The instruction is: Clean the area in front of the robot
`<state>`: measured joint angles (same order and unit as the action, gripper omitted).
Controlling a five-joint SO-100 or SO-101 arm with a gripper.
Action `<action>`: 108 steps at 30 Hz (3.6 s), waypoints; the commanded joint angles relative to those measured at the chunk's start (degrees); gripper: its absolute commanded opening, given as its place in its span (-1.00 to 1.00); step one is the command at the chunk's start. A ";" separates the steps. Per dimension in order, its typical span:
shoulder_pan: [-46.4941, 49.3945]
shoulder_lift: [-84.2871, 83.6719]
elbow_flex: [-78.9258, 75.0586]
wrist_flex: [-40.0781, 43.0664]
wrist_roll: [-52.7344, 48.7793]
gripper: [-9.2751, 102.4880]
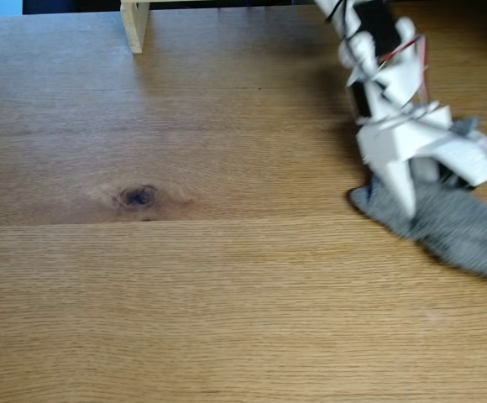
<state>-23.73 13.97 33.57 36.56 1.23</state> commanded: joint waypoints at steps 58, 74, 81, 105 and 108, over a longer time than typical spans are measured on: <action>78.57 69.26 79.80 11.25 -38.76 -0.84; 65.74 80.33 87.10 -0.35 -25.14 -0.21; 46.58 90.53 87.28 6.86 -16.35 -0.40; 21.88 125.51 102.39 29.71 17.93 -0.84; 22.15 134.12 112.15 28.56 15.82 -0.84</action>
<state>-1.58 137.20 139.22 66.53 18.63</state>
